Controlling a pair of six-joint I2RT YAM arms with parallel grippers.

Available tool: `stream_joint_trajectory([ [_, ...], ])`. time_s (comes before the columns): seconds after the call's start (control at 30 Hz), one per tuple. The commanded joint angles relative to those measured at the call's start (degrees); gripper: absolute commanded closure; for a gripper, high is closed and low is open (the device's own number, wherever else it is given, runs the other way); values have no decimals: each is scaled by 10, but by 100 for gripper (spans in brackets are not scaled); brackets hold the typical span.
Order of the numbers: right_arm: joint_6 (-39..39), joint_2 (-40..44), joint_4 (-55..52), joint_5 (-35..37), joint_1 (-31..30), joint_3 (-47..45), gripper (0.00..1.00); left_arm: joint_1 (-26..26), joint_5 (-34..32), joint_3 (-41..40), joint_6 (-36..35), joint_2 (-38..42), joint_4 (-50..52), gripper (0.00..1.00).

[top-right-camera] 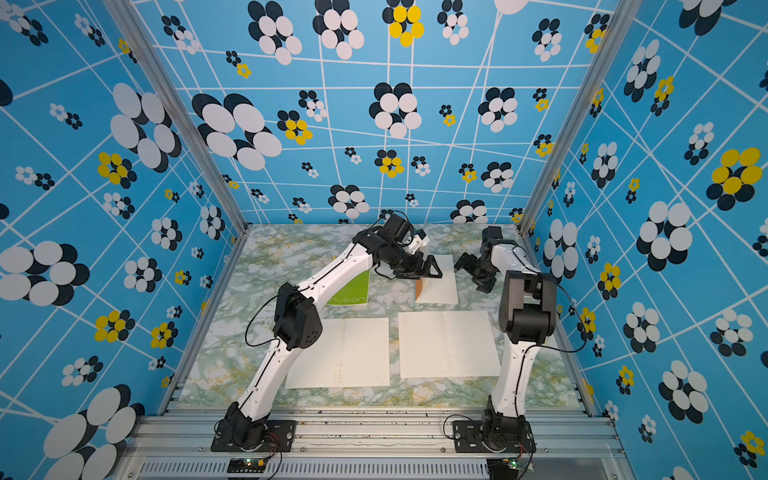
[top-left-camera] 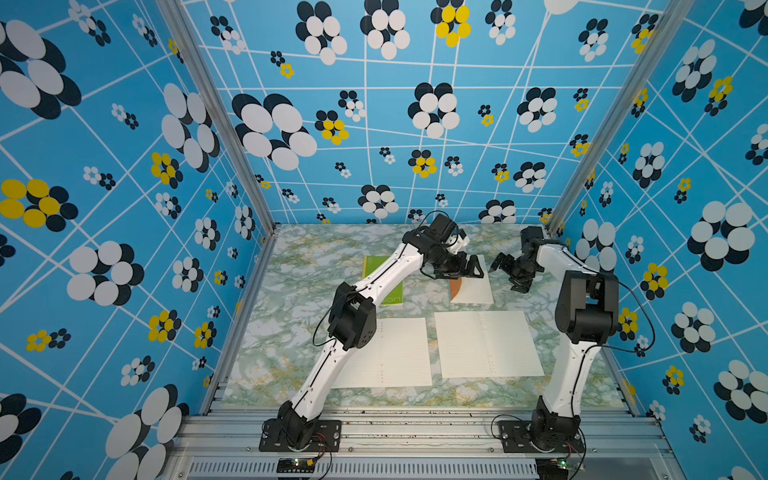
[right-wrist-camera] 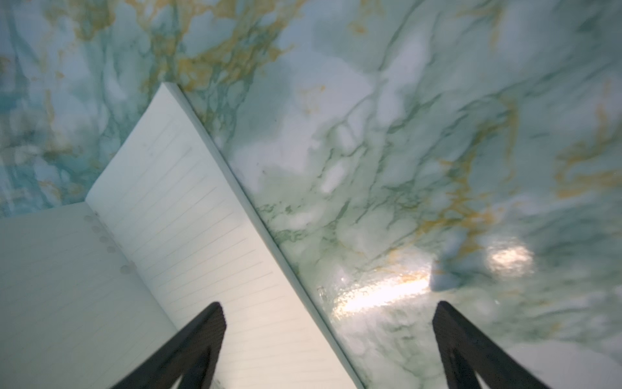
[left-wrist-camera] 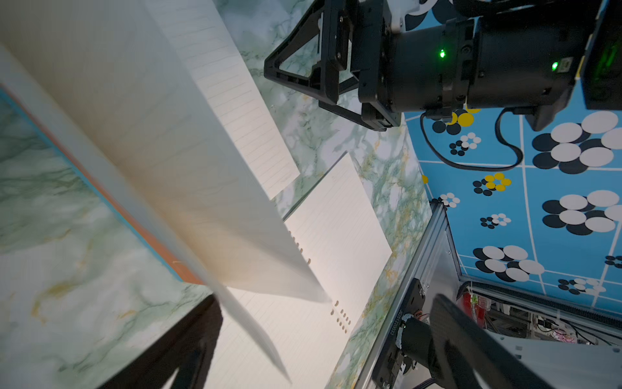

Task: Close the notebook
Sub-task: Close the notebook at the center of the board.

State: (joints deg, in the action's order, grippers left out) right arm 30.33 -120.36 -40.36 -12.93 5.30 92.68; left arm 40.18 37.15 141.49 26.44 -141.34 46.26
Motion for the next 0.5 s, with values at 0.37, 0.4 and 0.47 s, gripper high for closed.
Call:
stream_joint_trajectory([
  [0.37, 16, 48, 0, 24, -6, -29, 1, 13, -17, 40, -40, -103, 24, 2],
  [0.4, 16, 50, 3, 22, -6, -28, 1, 12, -21, 38, -43, -104, 25, 2],
  [0.47, 17, 47, 4, 11, -6, -24, 1, 8, -29, 30, -45, -102, 24, 2],
])
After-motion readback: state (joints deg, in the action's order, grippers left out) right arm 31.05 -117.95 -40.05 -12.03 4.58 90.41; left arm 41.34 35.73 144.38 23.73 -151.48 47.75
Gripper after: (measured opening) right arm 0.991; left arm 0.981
